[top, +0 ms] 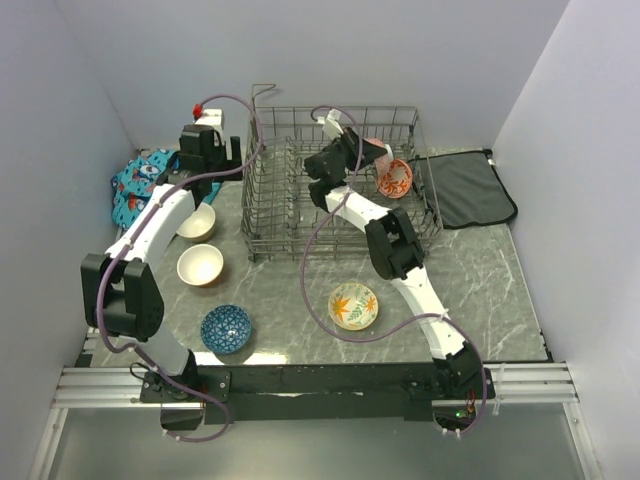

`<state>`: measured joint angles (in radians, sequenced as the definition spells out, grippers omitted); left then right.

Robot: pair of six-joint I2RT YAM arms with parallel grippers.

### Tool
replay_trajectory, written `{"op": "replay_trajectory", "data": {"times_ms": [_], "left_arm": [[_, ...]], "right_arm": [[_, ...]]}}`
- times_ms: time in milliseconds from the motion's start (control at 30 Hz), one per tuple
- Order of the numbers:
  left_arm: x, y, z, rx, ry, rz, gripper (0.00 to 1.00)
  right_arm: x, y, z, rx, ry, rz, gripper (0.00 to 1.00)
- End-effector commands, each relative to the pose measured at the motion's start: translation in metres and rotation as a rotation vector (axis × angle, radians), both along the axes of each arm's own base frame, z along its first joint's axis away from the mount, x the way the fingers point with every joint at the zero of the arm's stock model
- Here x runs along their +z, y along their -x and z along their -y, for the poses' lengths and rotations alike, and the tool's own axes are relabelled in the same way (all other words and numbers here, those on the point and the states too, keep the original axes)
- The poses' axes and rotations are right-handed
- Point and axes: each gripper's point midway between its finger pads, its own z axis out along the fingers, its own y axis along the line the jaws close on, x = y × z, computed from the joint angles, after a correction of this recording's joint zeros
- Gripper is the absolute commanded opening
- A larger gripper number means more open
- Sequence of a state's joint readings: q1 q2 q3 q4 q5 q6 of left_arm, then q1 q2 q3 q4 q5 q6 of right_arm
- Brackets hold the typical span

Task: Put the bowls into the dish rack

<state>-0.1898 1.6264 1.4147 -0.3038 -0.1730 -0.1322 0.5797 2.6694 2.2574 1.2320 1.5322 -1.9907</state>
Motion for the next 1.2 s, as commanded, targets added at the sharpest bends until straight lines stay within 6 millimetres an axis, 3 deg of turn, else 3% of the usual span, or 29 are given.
{"op": "replay_trajectory", "data": {"times_ms": [0, 133, 200, 367, 433, 533, 567, 633, 667, 700, 800, 967, 1167], "left_arm": [[0.083, -0.003, 0.029, -0.093, 0.075, 0.211, 0.89], [0.12, 0.0, 0.035, -0.123, 0.102, 0.288, 0.9], [0.141, 0.005, 0.038, -0.138, 0.131, 0.329, 0.9], [0.174, 0.017, 0.053, -0.176, 0.265, 0.353, 0.9], [0.192, 0.029, 0.077, -0.283, 0.383, 0.359, 0.9], [0.211, 0.05, 0.106, -0.415, 0.561, 0.343, 0.9], [0.226, 0.062, 0.119, -0.501, 0.622, 0.369, 0.89], [0.221, 0.072, 0.131, -0.531, 0.771, 0.317, 0.88], [0.236, 0.086, 0.14, -0.617, 0.816, 0.348, 0.86], [0.228, 0.09, 0.144, -0.612, 0.89, 0.299, 0.85], [0.232, 0.104, 0.147, -0.649, 0.925, 0.284, 0.84], [0.229, 0.121, 0.135, -0.638, 0.803, 0.331, 0.86], [0.2, 0.155, 0.113, -0.642, 0.518, 0.324, 0.87]], "right_arm": [[0.063, 0.052, 0.001, -0.092, -0.366, 0.211, 0.0], [0.106, 0.071, 0.006, -0.065, -0.426, 0.281, 0.0], [0.117, 0.077, 0.011, -0.059, -0.448, 0.306, 0.0], [0.159, 0.101, 0.032, -0.04, -0.514, 0.382, 0.0], [0.18, 0.113, 0.044, -0.029, -0.576, 0.461, 0.0], [0.193, 0.124, 0.058, -0.028, -0.601, 0.5, 0.0], [0.194, 0.126, 0.061, -0.031, -0.599, 0.499, 0.0], [0.198, 0.133, 0.069, -0.034, -0.594, 0.493, 0.0], [0.199, 0.135, 0.071, -0.036, -0.582, 0.479, 0.0], [0.2, 0.139, 0.073, -0.029, -0.58, 0.472, 0.0], [0.206, 0.148, 0.08, -0.006, -0.517, 0.382, 0.0], [0.22, 0.166, 0.094, 0.001, -0.497, 0.349, 0.0], [0.229, 0.167, 0.092, 0.017, -0.508, 0.362, 0.0]]}}
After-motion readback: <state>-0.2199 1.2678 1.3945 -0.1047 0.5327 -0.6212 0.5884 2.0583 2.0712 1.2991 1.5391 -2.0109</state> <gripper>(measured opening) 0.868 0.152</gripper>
